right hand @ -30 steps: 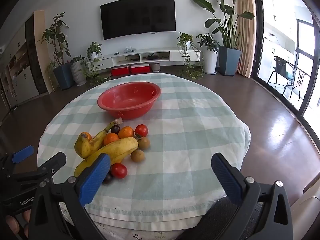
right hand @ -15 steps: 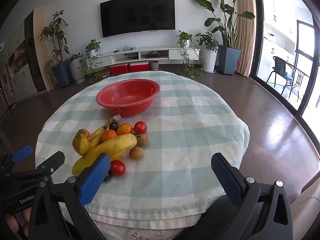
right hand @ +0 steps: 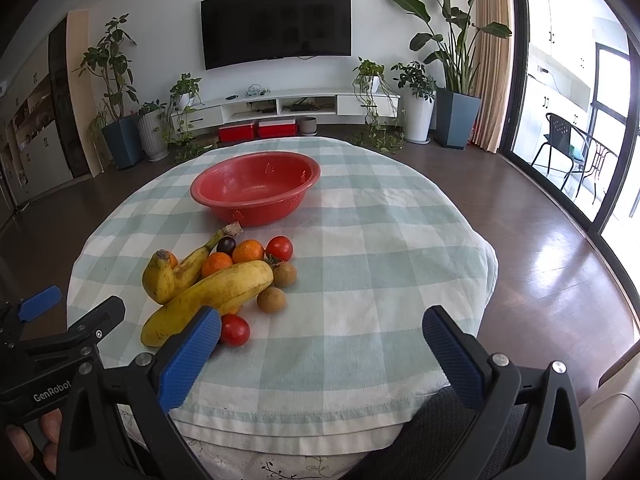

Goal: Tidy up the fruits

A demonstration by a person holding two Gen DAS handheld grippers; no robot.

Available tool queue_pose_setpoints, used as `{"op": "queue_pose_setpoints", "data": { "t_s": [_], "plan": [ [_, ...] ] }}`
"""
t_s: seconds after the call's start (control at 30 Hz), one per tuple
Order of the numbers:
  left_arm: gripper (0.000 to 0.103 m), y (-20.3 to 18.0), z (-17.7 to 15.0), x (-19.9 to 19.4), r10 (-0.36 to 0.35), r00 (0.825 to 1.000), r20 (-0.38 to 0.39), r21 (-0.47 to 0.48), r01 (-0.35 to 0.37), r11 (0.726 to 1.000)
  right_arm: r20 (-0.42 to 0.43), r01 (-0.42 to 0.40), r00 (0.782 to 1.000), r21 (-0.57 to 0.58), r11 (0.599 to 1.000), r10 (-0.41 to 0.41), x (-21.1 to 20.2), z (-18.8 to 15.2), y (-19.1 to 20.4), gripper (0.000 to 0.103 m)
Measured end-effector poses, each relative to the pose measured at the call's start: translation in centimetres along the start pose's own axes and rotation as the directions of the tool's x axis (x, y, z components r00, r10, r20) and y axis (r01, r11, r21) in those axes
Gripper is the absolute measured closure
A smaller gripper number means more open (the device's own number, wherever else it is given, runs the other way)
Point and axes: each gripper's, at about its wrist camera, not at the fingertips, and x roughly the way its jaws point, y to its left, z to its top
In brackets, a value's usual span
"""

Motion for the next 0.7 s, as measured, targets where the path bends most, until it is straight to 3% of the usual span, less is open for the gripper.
{"op": "queue_pose_setpoints", "data": {
  "t_s": [0.7],
  "plan": [
    [0.000,0.11,-0.15,0.10,0.000,1.000,-0.003,-0.005,0.000,1.000,-0.010,0.005,1.000,-0.005,1.000,-0.005,0.11,-0.18,0.06,0.000]
  ]
}}
